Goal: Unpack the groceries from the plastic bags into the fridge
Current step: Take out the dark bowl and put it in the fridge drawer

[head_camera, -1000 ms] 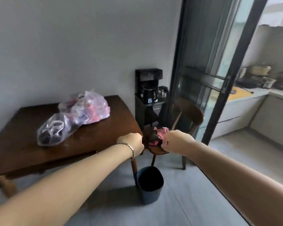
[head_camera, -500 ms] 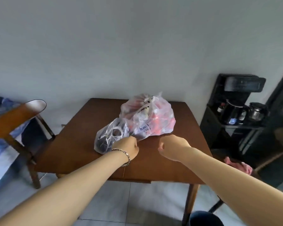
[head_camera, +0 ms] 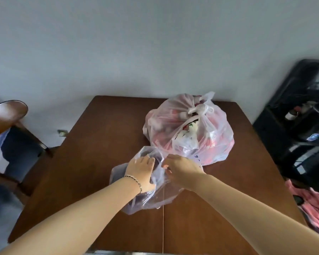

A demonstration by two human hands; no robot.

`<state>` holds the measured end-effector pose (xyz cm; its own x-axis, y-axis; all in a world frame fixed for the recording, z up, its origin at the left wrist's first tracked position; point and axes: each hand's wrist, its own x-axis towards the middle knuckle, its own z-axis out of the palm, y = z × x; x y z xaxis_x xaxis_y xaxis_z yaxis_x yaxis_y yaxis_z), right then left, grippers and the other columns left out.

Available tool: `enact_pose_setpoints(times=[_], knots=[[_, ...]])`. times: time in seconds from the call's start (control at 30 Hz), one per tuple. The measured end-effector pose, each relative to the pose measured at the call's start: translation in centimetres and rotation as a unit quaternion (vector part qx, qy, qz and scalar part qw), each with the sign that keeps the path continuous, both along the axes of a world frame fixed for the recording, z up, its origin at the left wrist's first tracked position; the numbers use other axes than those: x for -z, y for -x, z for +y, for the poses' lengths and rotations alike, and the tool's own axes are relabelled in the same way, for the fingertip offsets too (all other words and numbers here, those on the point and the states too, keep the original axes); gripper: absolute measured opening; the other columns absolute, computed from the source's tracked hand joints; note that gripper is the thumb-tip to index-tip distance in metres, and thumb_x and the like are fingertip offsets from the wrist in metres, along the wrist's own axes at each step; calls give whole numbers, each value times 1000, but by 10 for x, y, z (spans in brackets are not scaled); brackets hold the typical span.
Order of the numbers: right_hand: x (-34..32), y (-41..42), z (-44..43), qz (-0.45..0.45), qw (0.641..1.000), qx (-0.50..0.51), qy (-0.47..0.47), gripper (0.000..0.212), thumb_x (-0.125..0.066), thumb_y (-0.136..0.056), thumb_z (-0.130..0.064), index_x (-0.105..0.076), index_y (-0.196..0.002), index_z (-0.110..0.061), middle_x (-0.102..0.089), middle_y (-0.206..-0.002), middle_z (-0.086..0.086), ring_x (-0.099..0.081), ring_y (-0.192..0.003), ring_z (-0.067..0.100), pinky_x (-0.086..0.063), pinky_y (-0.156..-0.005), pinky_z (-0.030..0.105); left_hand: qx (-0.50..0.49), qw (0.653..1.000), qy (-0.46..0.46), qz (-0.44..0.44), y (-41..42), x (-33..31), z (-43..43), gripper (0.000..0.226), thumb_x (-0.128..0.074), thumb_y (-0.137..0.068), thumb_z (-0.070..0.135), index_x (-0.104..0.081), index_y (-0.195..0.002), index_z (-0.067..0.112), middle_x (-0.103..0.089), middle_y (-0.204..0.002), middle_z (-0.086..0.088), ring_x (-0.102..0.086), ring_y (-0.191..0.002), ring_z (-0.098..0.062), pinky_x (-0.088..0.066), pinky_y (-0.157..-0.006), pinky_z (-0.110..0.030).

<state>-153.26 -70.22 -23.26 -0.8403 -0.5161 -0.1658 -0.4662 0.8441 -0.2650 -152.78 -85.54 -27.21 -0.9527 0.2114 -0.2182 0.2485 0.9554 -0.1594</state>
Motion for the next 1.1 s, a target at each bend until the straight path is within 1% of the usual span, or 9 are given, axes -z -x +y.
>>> enact_pose_setpoints(times=[0.13, 0.23, 0.4, 0.53, 0.6, 0.7, 0.8, 0.93, 1.1], knots=[[35, 29, -34, -18, 996, -75, -36, 46, -42, -95, -10, -42, -140, -21, -36, -146, -7, -27, -138, 16, -26, -112, 34, 183, 976, 102, -65, 37, 32, -30, 58, -50, -92, 18, -25, -143, 6, -49, -135, -8, -45, -124, -24, -29, -103, -35], [57, 44, -38, -36, 987, -107, -117, 44, -39, -98, -16, -38, -142, -16, -34, -149, -1, -22, -141, 16, -15, -116, 31, 272, 955, 63, -102, 50, 36, -55, 45, -44, -92, 14, -39, -137, 10, -50, -131, -8, -46, -121, -26, -32, -101, -38], [83, 60, -31, -116, 973, -2, -202, 38, -36, -101, -27, -43, -137, -17, -49, -137, 0, -51, -123, 22, -45, -98, 37, 335, 938, 18, -86, 60, 23, -96, 51, -38, -95, 41, -39, -139, 15, -49, -130, -8, -56, -111, -24, -37, -99, -39], [96, 67, -21, -146, 963, 108, -197, 36, -36, -100, -19, -52, -131, -26, -55, -131, -6, -54, -117, 19, -41, -100, 30, 286, 953, -82, -49, 64, 22, -136, 51, -32, -91, 54, -71, -75, 25, -62, -57, 14, -57, -47, -4, -50, -57, -24], [100, 63, -38, -143, 957, 120, -224, 34, -42, -96, -12, -55, -127, -21, -56, -130, 0, -52, -118, 22, -38, -100, 34, 196, 972, -121, -55, 62, 16, -144, 68, -8, -96, 55, -58, -60, 25, -52, -49, 14, -48, -44, -4, -50, -69, -27], [98, 56, -75, -101, 978, 114, -143, 26, -47, -92, -15, -60, -115, -15, -61, -120, 3, -54, -112, 23, -38, -98, 34, 72, 986, -118, -98, 58, 16, -149, 58, -12, -97, 51, -53, -66, 23, -53, -62, 11, -51, -67, -4, -28, -104, -26], [94, 49, -103, -184, 976, 115, 20, 45, -56, -87, -39, -51, -124, -15, -50, -129, 3, -41, -122, 23, -33, -104, 34, 23, 984, -19, -173, 59, 13, -146, 45, -17, -103, 35, -52, -126, 19, -64, -91, 4, -63, -92, -13, -33, -98, -30], [112, 37, -122, -265, 957, 115, 22, 100, -66, -73, -54, -9, -148, -22, -29, -147, 8, -28, -137, 32, -31, -110, 45, -79, 976, -11, -201, 52, 23, -139, 56, -25, -98, 50, -14, -148, 28, -64, -118, -1, -64, -98, -17, -41, -92, -32], [122, 26, -132, -200, 977, 5, -68, 123, -70, -68, -62, 13, -150, -24, -1, -156, 13, -4, -144, 34, -17, -115, 54, -113, 978, 17, -173, 48, 24, -144, 112, -60, -72, 67, 22, -143, 39, -4, -152, -5, -16, -138, -30, -23, -107, -49]])
